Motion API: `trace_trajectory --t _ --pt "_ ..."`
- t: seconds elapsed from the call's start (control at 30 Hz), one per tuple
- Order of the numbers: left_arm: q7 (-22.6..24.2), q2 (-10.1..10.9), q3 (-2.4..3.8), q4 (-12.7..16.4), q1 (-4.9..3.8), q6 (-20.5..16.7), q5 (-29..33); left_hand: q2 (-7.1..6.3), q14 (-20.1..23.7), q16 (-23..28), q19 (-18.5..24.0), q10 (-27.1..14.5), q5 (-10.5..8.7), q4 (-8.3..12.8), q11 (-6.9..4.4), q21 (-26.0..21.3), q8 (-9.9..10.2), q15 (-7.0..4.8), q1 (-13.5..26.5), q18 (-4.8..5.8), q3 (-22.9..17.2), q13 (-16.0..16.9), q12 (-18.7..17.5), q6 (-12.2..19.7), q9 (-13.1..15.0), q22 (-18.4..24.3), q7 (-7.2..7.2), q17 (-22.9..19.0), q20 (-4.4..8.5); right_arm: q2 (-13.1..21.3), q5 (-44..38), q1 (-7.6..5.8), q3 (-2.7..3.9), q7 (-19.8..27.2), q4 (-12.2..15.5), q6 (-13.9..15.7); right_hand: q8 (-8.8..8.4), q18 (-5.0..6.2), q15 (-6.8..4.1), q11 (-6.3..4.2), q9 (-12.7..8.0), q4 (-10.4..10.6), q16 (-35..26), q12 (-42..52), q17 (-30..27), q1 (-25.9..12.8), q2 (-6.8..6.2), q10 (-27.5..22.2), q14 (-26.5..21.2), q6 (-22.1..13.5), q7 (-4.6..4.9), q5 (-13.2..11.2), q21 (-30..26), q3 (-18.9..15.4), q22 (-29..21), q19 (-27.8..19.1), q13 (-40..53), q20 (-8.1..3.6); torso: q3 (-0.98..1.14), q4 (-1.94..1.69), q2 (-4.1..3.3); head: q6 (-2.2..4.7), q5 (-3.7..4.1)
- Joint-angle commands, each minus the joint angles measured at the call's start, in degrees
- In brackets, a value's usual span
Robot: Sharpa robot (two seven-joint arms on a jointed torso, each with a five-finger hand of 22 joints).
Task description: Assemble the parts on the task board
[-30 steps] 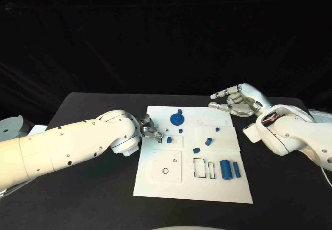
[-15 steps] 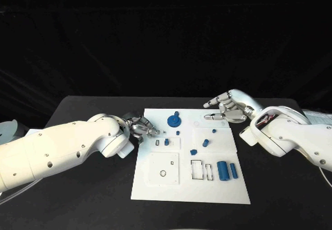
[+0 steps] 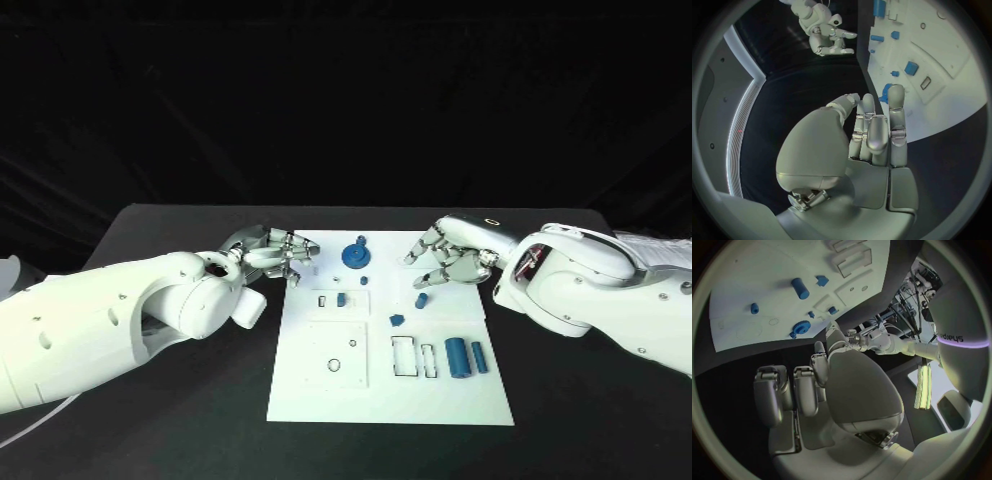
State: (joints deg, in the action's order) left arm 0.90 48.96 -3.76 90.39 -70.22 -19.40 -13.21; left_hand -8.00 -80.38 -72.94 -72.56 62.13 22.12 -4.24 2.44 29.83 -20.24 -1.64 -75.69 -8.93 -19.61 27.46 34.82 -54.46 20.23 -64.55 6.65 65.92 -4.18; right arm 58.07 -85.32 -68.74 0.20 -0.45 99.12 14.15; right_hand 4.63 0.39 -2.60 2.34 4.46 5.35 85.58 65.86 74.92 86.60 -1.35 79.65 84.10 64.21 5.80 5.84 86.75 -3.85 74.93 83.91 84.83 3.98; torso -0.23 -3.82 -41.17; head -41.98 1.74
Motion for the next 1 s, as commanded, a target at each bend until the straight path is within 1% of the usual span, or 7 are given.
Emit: trace_trajectory --t 0.03,0.07,0.2,0.23,0.37,0.5,1.0 --pt "8.7 0.7 0.02 0.9 0.13 2.9 9.6 -0.05 0.4 0.4 0.4 -0.4 0.13 0.4 -0.06 -0.4 0.2 0.03 -0.5 -1.17 0.1 -0.1 -0.2 -0.1 -0.1 0.1 0.34 -0.2 -0.19 -0.7 -13.5 0.39 -0.16 -4.5 0.9 -5.8 -0.31 0.72 -0.37 -1.45 -0.2 0.1 0.4 2.1 9.3 1.0 0.16 2.3 4.6 0.4 -0.19 -0.9 0.3 0.6 10.8 3.6 -7.2 -0.55 -0.46 -0.09 0.14 -0.11 0.31" --pt "9.0 0.9 0.01 1.0 0.15 3.1 10.1 -0.01 0.4 0.4 0.4 -0.4 0.13 0.4 -0.06 -0.5 0.2 0.04 -0.5 -1.17 0.1 -0.1 -0.2 -0.1 -0.1 0.2 0.35 -0.2 -0.19 -0.9 -14.3 0.48 -0.2 -4.8 1.0 -6.0 -0.4 0.68 -0.42 -1.49 -0.2 0.1 0.5 2.9 9.5 0.9 0.02 2.6 4.7 0.4 -0.25 -1.2 0.4 0.7 11.0 3.7 -6.7 -0.59 -0.4 -0.09 0.13 -0.15 0.35" --pt "10.4 1.8 0.0 1.8 0.24 3.8 11.4 0.12 0.4 0.4 0.4 -0.4 0.13 0.5 -0.06 -0.6 0.2 0.05 -0.7 -1.18 0.1 -0.2 -0.2 -0.1 -0.2 0.3 0.35 -0.2 -0.21 -2.0 -17.7 0.76 -0.37 -6.3 1.2 -6.5 -0.83 0.39 -0.61 -1.64 -0.4 0.6 1.7 9.6 11.1 -0.2 -1.13 4.9 5.1 0.7 -0.44 -2.1 1.2 2.2 12.1 4.4 -2.7 -0.86 -0.72 -0.28 0.15 -0.13 0.66" --pt "10.6 1.9 0.0 2.0 0.25 3.9 11.6 0.12 0.4 0.4 0.4 -0.4 0.13 0.5 -0.06 -0.6 0.2 0.05 -0.7 -1.18 0.1 -0.2 -0.2 -0.1 -0.2 0.3 0.35 -0.2 -0.21 -2.3 -18.3 0.8 -0.41 -6.5 1.2 -6.8 -0.86 0.33 -0.64 -1.62 -0.4 0.7 1.9 11.1 11.4 -0.4 -1.39 5.4 5.1 0.8 -0.49 -2.2 1.3 2.7 12.4 4.5 -1.9 -0.9 -0.65 -0.27 0.14 -0.15 0.57" --pt "11.1 2.3 -0.02 2.4 0.29 3.9 12.0 0.17 0.4 0.4 0.4 -0.3 0.13 0.5 -0.06 -0.6 0.1 0.05 -0.8 -1.18 0.1 -0.2 -0.1 -0.2 -0.3 0.3 0.35 -0.2 -0.22 -3.4 -19.9 0.93 -0.73 -7.4 0.9 -8.0 -0.89 0.12 -0.65 -1.67 -0.5 1.0 2.9 14.9 12.9 -0.9 -2.25 6.7 5.4 1.2 -0.65 -2.3 1.9 4.5 13.2 5.0 0.3 -0.95 -0.77 -0.34 0.16 -0.25 0.45" --pt "11.5 2.7 -0.04 2.8 0.32 3.7 12.3 0.18 0.4 0.4 0.4 -0.3 0.12 0.6 -0.07 -0.7 0.1 0.05 -0.8 -1.2 0.1 -0.3 -0.1 -0.2 -0.3 0.4 0.34 -0.2 -0.22 -4.7 -21.4 1.28 -1.07 -8.1 0.4 -9.6 -0.84 -0.01 -0.68 -1.72 -0.5 1.1 3.4 16.1 13.6 -1.0 -2.57 7.1 5.6 1.5 -0.74 -2.4 2.3 5.3 13.7 5.3 1.0 -0.97 -0.61 -0.24 0.04 -0.35 0.39" --pt "12.2 3.7 -0.05 3.5 0.34 2.9 12.5 0.29 0.5 0.3 0.3 -0.3 0.15 1.0 -0.08 -1.1 0.2 0.03 -1.3 -1.25 0.1 -0.6 0.0 -0.3 -0.6 0.6 0.35 -0.3 -0.22 -6.9 -23.2 2.68 -1.37 -9.6 -0.8 -13.3 -0.98 -0.14 -0.69 -1.67 -0.6 1.6 3.8 17.1 14.2 -2.0 -3.63 7.4 5.7 1.5 -0.71 -2.6 2.6 6.4 14.2 5.6 1.6 -1.0 -0.57 -0.16 0.12 -0.88 0.33"
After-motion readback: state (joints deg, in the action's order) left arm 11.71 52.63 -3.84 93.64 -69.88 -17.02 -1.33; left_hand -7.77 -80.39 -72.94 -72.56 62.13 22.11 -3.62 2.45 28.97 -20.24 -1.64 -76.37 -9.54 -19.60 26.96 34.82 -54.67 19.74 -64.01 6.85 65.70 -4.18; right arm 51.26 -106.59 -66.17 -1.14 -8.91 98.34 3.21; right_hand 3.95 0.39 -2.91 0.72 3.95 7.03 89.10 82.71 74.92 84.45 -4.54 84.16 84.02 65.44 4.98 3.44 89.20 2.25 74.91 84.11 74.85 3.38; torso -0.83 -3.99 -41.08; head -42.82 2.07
